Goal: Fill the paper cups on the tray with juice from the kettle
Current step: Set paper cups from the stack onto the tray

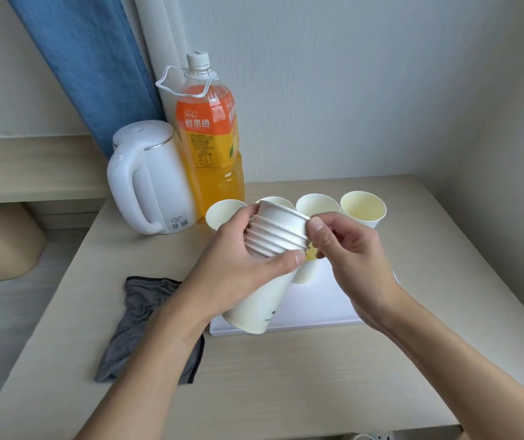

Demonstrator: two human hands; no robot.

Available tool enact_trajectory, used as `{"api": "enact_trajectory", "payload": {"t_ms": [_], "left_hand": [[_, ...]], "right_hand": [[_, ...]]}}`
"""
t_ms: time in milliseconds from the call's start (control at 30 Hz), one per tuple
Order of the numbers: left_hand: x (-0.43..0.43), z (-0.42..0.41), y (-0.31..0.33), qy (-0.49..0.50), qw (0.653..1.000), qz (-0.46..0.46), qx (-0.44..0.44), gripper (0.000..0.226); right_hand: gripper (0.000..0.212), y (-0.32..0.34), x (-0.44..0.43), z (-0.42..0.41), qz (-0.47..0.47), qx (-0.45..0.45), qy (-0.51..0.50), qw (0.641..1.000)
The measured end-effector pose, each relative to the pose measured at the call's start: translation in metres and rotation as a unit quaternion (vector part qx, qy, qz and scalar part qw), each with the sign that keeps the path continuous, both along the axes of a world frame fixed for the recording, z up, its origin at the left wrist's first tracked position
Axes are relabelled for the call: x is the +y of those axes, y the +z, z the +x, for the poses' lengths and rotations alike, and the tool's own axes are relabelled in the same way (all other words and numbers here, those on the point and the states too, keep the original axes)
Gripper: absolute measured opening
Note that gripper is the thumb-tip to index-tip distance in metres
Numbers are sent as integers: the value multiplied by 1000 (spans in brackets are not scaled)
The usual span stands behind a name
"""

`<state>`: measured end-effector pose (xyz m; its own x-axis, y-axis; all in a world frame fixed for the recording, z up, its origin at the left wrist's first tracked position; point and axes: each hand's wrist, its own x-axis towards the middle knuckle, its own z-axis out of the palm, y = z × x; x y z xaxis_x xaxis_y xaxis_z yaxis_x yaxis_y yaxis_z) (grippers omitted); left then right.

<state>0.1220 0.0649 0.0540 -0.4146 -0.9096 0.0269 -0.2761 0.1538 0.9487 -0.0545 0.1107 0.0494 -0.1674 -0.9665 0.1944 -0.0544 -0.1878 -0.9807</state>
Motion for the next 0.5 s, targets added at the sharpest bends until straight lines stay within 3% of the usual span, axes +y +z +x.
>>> {"api": "enact_trajectory", "payload": {"t_ms": [233,367,500], "left_hand": [[-1,-2,-2,-9,1000,-10,-10,60],[0,-2,-2,-18,1000,-17,-16,62],[1,-4,-4,-26,999,-8,-31,72]], "right_hand": [[23,-2,-6,-8,6,-16,-25,1000],[65,-7,-6,-7,67,-27,-1,997],[75,-2,-10,-10,39,-121,-67,990]]}}
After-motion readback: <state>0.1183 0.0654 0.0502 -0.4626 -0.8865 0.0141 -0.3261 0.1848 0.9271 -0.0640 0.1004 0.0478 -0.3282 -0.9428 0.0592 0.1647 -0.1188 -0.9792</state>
